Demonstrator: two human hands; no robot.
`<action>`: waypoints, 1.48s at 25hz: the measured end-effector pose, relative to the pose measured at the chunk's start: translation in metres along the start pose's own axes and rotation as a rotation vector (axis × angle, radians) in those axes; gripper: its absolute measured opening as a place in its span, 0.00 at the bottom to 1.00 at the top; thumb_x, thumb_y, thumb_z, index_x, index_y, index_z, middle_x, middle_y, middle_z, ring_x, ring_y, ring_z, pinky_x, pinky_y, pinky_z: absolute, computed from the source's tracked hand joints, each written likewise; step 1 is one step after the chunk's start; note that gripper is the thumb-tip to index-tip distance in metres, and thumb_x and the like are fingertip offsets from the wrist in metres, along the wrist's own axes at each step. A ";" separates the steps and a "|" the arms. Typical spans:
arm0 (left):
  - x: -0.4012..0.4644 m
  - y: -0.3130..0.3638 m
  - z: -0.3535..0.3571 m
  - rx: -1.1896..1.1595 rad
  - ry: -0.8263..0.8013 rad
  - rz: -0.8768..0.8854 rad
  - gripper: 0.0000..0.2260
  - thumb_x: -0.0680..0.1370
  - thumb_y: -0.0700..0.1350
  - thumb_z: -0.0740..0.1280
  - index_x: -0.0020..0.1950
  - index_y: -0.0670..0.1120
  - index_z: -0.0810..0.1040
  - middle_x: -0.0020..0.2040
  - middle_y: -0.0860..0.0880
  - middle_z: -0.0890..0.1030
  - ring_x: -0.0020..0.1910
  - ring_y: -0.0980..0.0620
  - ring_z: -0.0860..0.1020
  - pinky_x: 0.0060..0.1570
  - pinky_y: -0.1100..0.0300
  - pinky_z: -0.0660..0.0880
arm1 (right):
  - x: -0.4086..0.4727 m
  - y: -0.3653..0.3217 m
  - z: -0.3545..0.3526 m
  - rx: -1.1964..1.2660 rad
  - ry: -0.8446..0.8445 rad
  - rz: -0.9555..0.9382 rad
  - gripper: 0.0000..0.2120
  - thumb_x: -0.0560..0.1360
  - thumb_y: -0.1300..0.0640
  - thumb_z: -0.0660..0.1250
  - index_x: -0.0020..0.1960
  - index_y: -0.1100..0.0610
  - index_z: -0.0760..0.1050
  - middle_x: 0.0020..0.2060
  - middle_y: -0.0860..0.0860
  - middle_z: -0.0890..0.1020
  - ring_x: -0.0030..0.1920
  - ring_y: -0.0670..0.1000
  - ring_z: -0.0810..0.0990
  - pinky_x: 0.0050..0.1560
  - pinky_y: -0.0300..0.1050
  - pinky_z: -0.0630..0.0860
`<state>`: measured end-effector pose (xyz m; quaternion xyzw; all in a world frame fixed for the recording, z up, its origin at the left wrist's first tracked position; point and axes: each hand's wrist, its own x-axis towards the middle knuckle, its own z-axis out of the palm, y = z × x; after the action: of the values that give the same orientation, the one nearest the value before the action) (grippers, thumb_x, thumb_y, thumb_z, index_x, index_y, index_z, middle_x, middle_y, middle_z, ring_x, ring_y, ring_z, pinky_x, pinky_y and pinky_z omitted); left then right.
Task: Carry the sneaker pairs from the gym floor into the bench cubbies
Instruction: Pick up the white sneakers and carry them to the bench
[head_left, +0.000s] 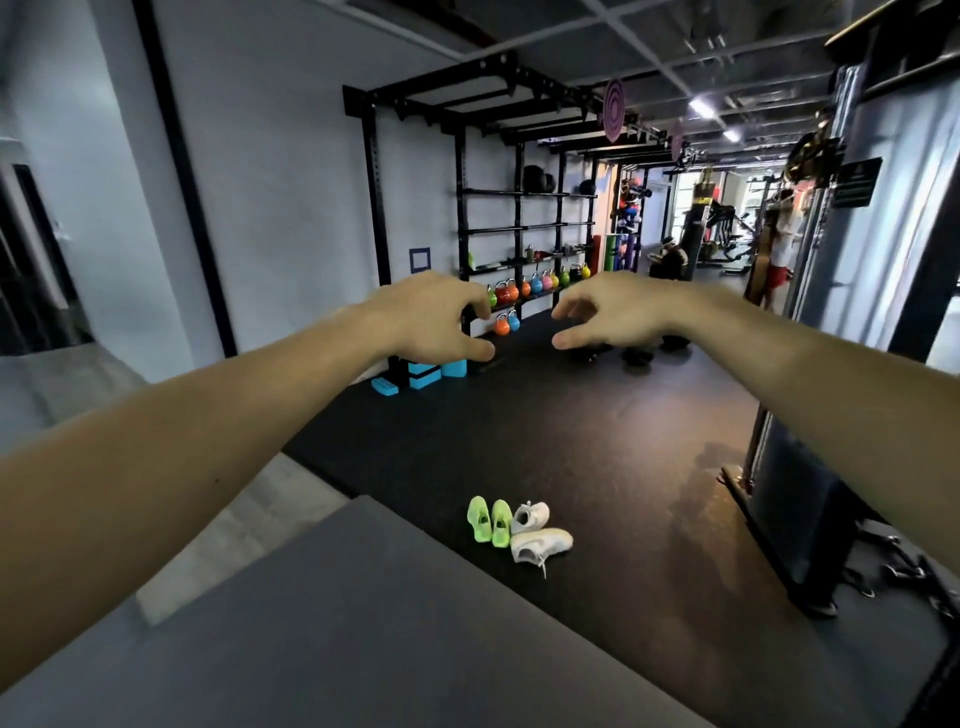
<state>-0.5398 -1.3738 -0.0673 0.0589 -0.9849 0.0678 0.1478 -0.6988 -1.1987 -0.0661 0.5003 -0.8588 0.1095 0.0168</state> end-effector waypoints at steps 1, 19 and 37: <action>0.026 -0.013 0.012 0.003 0.005 -0.001 0.22 0.74 0.61 0.65 0.64 0.52 0.71 0.61 0.49 0.75 0.53 0.53 0.71 0.48 0.56 0.70 | 0.027 0.015 0.004 0.001 0.014 0.005 0.22 0.71 0.40 0.68 0.61 0.47 0.73 0.58 0.49 0.76 0.56 0.49 0.74 0.55 0.46 0.71; 0.524 -0.192 0.231 -0.108 -0.078 0.224 0.24 0.70 0.66 0.66 0.63 0.58 0.71 0.60 0.51 0.76 0.56 0.50 0.74 0.53 0.49 0.75 | 0.420 0.310 0.055 0.064 0.026 0.273 0.22 0.72 0.43 0.69 0.62 0.52 0.73 0.58 0.50 0.77 0.55 0.53 0.77 0.59 0.52 0.74; 0.935 -0.264 0.418 -0.180 -0.077 0.403 0.25 0.71 0.65 0.65 0.64 0.57 0.69 0.61 0.51 0.74 0.56 0.50 0.73 0.51 0.50 0.74 | 0.722 0.582 0.099 -0.031 0.159 0.420 0.22 0.74 0.46 0.67 0.62 0.59 0.73 0.59 0.56 0.77 0.58 0.56 0.74 0.59 0.52 0.70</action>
<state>-1.5104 -1.7868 -0.1529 -0.1499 -0.9838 0.0056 0.0982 -1.5535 -1.5602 -0.1627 0.2999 -0.9417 0.1365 0.0688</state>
